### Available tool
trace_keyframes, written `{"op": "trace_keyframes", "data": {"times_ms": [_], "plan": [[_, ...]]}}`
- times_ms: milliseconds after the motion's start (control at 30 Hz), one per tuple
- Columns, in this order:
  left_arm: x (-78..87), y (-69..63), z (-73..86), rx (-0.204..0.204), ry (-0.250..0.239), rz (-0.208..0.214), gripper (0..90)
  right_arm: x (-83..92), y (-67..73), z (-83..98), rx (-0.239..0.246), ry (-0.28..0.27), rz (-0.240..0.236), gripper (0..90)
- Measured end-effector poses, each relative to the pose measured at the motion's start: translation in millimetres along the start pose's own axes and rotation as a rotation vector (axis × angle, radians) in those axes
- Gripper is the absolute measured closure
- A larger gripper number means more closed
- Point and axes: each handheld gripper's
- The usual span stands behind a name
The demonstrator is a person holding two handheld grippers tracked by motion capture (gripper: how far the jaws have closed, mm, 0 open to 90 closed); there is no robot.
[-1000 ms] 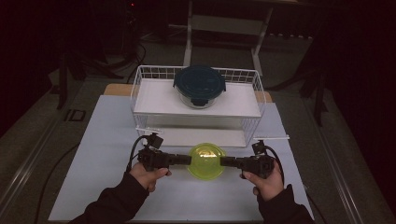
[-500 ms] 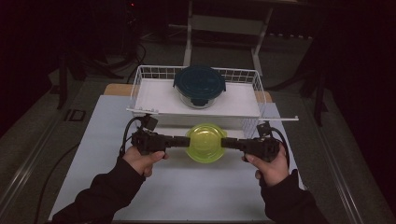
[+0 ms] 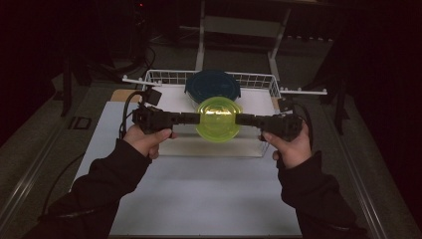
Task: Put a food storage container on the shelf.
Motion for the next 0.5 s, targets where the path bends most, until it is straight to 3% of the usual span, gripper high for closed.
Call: {"op": "trace_keyframes", "data": {"times_ms": [267,500], "plan": [[4.4,-1.5,-26.9,-0.027,-0.041,-0.041,82.1,-4.5,1.7,-31.7,0.010,-0.026,0.018,81.4],[4.1,4.7,-44.8,-0.018,-0.064,-0.047,82.1,-9.7,-1.6,-52.1,0.019,-0.046,0.026,81.3]]}}
Point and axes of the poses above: each handheld gripper's, and its own axes: x roughly backward along the jaws, z roughly out of its underside, y roughly to its left, and after that the axes turned 4 degrees about -z, right-handed
